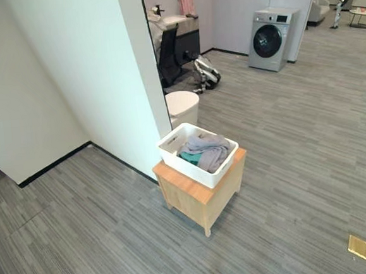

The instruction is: Pick up bed clothes into laundry basket.

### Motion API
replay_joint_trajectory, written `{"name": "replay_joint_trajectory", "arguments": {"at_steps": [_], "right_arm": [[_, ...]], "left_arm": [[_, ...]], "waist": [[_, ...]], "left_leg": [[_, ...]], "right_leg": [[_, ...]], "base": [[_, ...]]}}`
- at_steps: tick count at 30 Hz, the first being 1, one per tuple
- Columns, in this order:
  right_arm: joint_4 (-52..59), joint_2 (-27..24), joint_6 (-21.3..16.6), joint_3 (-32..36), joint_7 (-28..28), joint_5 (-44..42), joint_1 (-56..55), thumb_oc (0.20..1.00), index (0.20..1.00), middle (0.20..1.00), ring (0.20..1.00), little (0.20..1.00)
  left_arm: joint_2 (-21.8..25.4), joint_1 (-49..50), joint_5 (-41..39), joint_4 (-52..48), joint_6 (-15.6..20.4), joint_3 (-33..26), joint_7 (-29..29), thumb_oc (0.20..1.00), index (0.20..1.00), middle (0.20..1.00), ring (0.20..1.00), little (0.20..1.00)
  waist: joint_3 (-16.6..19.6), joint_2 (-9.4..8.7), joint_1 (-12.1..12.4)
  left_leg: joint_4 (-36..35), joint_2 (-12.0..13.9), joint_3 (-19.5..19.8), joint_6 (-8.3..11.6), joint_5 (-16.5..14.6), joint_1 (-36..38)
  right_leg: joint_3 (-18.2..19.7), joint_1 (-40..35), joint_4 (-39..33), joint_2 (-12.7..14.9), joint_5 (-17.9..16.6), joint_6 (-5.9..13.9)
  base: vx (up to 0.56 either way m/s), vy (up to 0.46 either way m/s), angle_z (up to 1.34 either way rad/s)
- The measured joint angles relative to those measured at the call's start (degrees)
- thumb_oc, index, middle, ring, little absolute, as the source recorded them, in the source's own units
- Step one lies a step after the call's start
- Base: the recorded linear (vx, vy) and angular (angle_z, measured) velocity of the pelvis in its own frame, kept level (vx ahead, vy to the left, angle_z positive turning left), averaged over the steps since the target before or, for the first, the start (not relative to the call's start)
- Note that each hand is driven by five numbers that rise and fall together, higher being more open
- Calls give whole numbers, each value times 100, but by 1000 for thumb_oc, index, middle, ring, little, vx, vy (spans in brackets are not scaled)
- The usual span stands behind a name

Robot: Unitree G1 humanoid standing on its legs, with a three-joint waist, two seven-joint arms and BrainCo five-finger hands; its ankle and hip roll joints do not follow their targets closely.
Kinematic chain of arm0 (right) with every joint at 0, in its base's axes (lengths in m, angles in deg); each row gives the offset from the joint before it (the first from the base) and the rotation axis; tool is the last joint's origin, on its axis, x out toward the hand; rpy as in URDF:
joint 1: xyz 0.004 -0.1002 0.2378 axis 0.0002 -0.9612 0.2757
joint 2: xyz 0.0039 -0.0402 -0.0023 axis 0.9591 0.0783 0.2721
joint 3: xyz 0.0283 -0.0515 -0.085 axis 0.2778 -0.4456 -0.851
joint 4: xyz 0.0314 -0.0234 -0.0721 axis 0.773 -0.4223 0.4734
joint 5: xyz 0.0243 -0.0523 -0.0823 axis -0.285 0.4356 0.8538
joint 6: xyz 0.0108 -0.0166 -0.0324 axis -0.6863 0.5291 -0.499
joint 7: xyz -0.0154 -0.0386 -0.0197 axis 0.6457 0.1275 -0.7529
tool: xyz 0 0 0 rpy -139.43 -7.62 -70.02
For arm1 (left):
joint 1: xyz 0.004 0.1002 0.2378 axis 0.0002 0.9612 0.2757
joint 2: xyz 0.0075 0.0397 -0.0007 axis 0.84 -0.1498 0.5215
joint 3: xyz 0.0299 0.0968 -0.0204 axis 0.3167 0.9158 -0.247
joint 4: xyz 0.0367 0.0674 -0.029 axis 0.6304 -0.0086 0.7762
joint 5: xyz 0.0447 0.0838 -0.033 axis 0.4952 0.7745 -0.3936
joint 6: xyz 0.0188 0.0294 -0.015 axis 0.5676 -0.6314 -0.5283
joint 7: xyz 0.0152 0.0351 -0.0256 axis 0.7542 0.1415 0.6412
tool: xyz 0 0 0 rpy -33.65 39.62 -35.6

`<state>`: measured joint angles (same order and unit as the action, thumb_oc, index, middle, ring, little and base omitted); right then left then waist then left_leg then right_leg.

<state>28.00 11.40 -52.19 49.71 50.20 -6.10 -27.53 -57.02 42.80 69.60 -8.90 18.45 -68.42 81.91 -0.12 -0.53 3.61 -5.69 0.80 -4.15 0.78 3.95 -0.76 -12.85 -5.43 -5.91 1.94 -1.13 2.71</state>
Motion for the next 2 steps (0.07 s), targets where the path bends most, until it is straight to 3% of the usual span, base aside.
{"name": "replay_joint_trajectory", "arguments": {"at_steps": [2], "right_arm": [[-3,0,-26,-19,-1,-44,84,1000,1000,1000,1000,1000]], "left_arm": [[-4,-18,12,56,1,117,-3,1000,1000,1000,1000,1000]], "waist": [[-6,9,0]], "left_leg": [[0,-6,0,-2,2,8]], "right_leg": [[0,-9,-1,5,2,-3]], "base": [[0,0,0]]}}
